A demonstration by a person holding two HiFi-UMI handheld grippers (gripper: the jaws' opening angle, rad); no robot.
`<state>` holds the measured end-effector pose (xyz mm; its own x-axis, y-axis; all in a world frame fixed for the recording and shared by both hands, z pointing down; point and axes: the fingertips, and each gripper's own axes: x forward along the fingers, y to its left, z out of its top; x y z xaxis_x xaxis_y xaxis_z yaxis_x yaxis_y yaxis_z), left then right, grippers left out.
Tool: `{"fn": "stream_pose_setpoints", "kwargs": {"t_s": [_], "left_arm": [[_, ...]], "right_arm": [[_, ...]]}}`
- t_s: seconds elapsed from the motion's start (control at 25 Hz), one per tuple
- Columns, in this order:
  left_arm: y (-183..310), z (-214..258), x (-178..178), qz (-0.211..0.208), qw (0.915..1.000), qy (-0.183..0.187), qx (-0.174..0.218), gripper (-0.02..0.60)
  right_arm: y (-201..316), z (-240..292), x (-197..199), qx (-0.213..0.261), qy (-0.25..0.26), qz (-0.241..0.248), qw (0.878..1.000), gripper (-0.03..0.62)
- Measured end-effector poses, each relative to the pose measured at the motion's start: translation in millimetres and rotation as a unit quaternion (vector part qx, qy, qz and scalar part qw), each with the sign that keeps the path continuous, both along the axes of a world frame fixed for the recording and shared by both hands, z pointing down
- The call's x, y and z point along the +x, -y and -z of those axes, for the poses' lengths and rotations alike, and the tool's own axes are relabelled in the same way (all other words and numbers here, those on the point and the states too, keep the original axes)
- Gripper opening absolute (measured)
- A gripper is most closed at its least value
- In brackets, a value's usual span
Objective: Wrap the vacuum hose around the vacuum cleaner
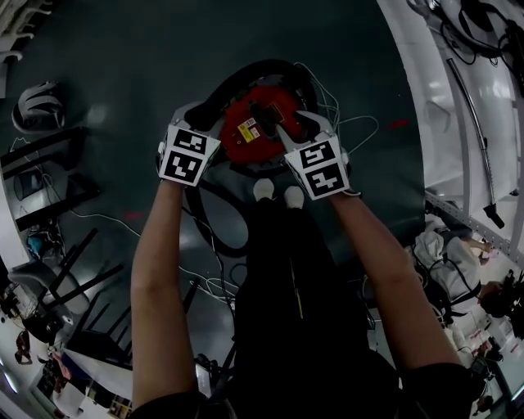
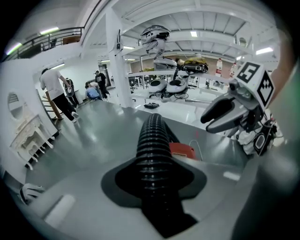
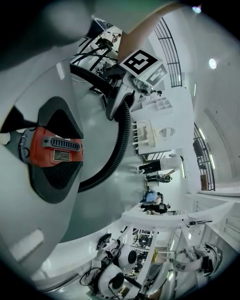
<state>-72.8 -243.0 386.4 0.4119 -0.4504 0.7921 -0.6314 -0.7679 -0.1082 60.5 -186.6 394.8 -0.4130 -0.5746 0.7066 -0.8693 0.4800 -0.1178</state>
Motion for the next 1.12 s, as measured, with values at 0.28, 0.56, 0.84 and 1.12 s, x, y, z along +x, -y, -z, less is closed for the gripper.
{"fn": "stream_pose_setpoints", "kwargs": {"t_s": [0.28, 0.56, 0.84, 1.12], "left_arm": [[5.1, -44.3, -8.4, 0.008, 0.9998, 0.005, -0.019, 0.146], [14.7, -71.1, -21.4, 0.037, 0.9992, 0.001, -0.019, 0.146], [20.9, -83.7, -29.9, 0.028, 0.9996, 0.009, -0.004, 0.146], [37.2, -102.9, -42.4, 0.031, 0.9994, 0.015, -0.007, 0.147]], "right_arm": [[12.2, -25.8, -9.2, -0.010, -0.003, -0.004, 1.000, 0.149], [31.0, -48.7, -23.9, -0.005, -0.014, 0.007, 1.000, 0.149], [68.7, -64.9, -22.8, 0.015, -0.043, 0.009, 0.999, 0.156], [100.0, -86.1, -8.0, 0.028, -0.074, 0.007, 0.997, 0.170]]}}
